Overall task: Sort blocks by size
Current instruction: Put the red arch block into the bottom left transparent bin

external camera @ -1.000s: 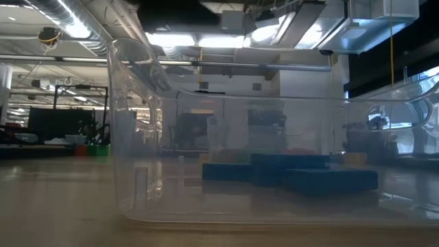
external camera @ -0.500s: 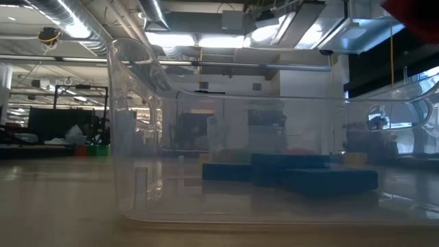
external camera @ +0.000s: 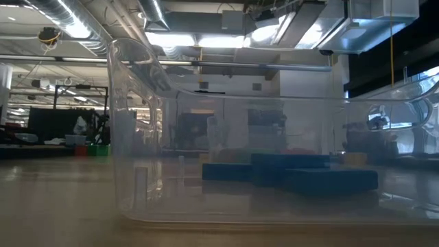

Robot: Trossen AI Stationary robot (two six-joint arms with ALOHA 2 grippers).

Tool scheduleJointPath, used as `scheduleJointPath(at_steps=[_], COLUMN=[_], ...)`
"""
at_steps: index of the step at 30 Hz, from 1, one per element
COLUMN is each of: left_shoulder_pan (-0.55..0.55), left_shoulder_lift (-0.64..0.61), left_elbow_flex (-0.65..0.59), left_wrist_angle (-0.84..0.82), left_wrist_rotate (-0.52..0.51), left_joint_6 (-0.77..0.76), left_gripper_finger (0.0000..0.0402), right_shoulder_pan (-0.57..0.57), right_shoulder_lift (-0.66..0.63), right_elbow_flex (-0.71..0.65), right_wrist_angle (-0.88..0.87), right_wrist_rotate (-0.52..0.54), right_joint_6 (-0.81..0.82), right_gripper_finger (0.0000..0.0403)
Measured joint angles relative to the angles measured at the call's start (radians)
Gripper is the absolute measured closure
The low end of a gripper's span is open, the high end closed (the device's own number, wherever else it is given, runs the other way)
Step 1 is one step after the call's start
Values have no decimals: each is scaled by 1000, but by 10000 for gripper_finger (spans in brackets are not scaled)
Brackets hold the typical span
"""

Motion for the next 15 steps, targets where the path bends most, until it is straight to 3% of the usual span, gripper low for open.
scheduleJointPath(at_steps=[15], left_shoulder_pan=[12], left_shoulder_lift=[-72], left_elbow_flex=[0], left_wrist_angle=[4], left_wrist_rotate=[-38], left_joint_6=[44], left_gripper_finger=[192], right_shoulder_pan=[-160], right_shoulder_lift=[327], right_elbow_flex=[19], right_wrist_angle=[678], right_wrist_rotate=[-252], right_joint_6=[-211], right_gripper_finger=[364])
